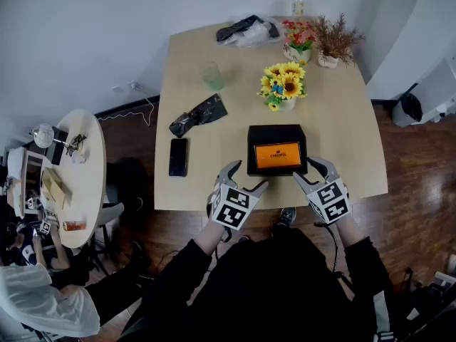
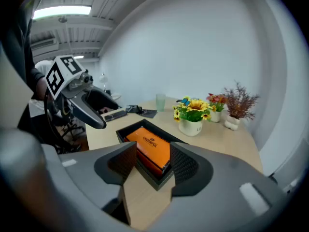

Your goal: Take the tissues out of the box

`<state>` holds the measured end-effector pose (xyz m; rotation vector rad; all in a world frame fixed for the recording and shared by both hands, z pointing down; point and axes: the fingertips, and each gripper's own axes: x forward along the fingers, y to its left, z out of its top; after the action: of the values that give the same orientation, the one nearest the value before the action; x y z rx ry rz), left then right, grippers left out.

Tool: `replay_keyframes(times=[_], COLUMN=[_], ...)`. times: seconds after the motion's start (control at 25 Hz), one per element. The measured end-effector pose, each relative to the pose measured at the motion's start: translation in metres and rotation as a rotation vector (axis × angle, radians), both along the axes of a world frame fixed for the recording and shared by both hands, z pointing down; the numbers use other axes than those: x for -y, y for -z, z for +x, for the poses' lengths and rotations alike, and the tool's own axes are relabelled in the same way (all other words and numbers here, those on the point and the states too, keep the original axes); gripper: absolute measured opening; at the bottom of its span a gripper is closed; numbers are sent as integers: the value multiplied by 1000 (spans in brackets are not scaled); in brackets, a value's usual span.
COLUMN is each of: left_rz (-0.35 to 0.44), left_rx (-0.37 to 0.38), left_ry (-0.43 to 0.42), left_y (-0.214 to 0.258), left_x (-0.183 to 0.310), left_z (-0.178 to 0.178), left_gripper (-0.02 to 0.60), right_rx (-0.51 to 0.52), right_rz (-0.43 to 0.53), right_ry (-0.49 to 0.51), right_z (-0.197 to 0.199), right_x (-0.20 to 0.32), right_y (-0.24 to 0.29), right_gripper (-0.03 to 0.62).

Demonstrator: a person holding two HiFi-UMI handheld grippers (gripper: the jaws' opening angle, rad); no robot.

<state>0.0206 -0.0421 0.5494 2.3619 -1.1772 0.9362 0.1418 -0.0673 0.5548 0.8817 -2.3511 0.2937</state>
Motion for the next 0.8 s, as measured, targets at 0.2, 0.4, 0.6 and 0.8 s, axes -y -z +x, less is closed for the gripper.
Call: replay_keyframes(times=[0.2, 0.4, 0.6, 0.8], left_rz=[-87, -148, -191, -240], left_rx=[144, 248, 245, 244], left_ry=[-96, -179, -193, -236], left_y=[-41, -69, -85, -91], left_x=[47, 63, 68, 68], left_z=[30, 41, 45, 50], left_gripper=[368, 365, 342, 277], right_rx=[-205, -266, -306, -307], right_rz=[-27, -55, -110, -174], right_ry=[222, 298, 258, 177], right_z=[-11, -25, -30, -31], right_x=[30, 39, 43, 46], right_y=[-33, -48, -65, -80], right_gripper=[281, 291, 296, 287])
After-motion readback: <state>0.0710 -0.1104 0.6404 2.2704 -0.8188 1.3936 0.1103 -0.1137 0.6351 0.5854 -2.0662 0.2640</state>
